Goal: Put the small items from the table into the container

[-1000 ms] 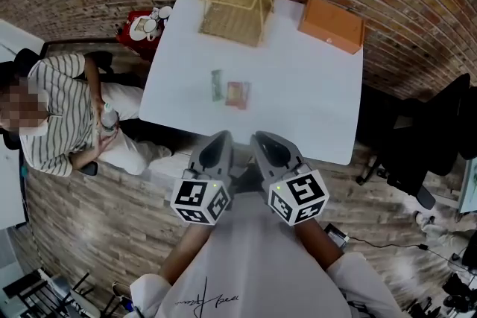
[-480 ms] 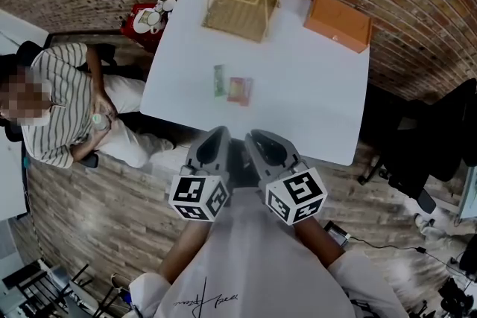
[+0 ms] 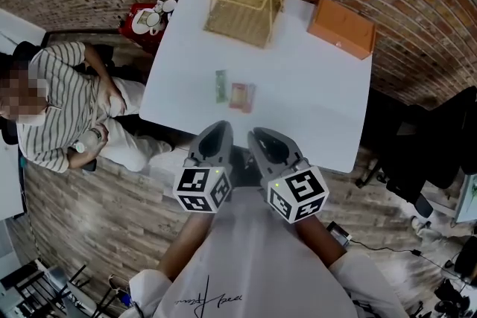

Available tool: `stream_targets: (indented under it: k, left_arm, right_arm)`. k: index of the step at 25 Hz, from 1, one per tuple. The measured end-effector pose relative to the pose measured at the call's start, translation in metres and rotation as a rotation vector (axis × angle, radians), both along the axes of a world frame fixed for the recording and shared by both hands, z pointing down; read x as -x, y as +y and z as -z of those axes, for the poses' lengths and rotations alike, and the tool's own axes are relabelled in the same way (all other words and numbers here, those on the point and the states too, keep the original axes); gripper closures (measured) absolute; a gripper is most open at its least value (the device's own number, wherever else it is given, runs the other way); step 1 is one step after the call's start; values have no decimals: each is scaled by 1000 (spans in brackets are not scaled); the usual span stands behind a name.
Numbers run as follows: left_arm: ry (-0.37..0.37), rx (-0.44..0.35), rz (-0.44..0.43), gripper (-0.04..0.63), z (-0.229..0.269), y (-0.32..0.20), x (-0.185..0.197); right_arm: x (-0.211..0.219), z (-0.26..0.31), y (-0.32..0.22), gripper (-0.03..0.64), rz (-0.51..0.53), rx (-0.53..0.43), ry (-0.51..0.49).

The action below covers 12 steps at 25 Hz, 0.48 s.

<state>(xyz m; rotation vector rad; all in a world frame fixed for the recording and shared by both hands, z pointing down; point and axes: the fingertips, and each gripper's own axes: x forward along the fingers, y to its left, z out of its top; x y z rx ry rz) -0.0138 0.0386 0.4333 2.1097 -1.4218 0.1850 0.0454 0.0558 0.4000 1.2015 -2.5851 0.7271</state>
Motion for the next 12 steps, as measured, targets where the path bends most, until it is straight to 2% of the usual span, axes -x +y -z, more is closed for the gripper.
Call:
stream_targets:
  k: [12]
  left_arm:
    - [-57,115,29,583,-56,-48,17]
  right_arm:
    - [0,-12,-28,594,-20,47,33]
